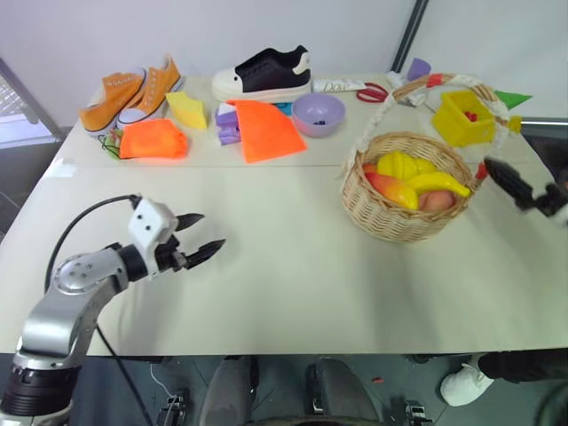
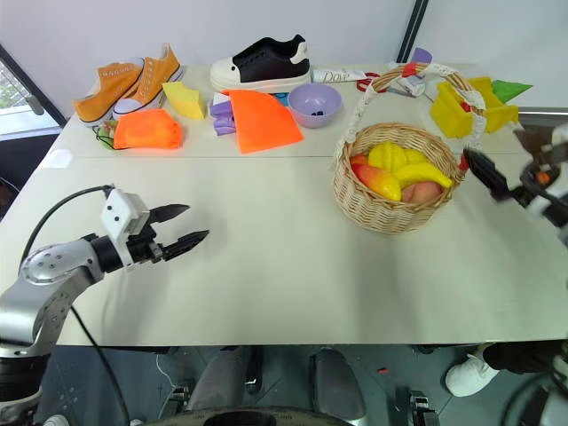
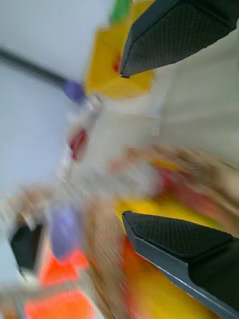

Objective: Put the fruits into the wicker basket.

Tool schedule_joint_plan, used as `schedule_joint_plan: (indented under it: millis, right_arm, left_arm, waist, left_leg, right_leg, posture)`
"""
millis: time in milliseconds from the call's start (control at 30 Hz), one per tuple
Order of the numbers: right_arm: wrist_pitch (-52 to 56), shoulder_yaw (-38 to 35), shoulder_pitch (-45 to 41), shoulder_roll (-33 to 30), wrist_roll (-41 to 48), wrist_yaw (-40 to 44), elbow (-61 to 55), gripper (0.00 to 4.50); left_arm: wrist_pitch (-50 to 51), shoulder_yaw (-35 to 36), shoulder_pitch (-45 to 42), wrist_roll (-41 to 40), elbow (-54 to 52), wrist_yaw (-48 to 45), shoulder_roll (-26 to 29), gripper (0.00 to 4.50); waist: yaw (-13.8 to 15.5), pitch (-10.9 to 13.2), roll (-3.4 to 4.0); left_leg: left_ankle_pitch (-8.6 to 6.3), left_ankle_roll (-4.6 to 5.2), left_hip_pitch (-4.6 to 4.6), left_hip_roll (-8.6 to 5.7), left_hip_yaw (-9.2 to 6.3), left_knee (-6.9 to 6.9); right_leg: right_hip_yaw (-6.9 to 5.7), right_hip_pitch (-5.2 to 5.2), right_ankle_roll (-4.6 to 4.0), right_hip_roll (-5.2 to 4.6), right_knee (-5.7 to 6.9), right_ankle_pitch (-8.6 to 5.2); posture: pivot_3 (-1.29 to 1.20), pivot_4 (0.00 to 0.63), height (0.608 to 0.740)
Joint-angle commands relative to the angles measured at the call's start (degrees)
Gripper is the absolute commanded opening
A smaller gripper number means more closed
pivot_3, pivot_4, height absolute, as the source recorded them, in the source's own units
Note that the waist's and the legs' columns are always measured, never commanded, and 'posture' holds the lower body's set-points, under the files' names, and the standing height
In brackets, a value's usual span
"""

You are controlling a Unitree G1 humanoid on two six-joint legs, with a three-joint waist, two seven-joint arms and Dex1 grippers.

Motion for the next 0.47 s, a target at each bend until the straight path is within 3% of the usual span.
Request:
schedule_joint_plan:
  millis: [33, 300, 467]
  right_arm:
    - [4.1, -1.7, 3.9, -0.2, 6.2, 4.3, -6.0, 4.46]
    - [0.6, 11.5, 3.4, 7.0, 3.9, -1.1, -17.5, 4.46]
    - [-2.6, 14.7, 3.5, 9.0, 1.3, -2.7, -17.9, 4.46]
  left_arm:
    - [-2.9, 3.5, 1.8, 0.6, 1.4, 0.9, -0.3, 3.67]
    - [-6.5, 6.2, 4.8, 1.9, 5.1, 3.8, -2.1, 3.67]
    - [-6.7, 6.9, 5.0, 1.3, 5.5, 4.9, -2.8, 3.67]
  waist:
    - [-0.4, 0.0, 0.03]
    - [-0.2, 0.0, 0.04]
    - [0.2, 0.0, -0.03]
  left_leg:
    - [0.0, 0.0, 0.04, 0.01, 0.03, 0.0]
    - [-0.01, -0.01, 0.06, 0.08, 0.08, 0.01]
    - [-0.01, -0.01, 0.01, 0.05, 0.08, 0.02]
  right_leg:
    - [0.04, 0.0, 0.0, -0.01, 0.01, 0.0]
    - [0.1, -0.04, -0.02, -0.02, 0.02, 0.0]
    - [0.08, -0.06, -0.02, -0.05, 0.0, 0.01]
  posture:
    - [0.0, 0.15, 0.733]
    - [0.0, 0.15, 0.733]
    - [0.0, 0.15, 0.733]
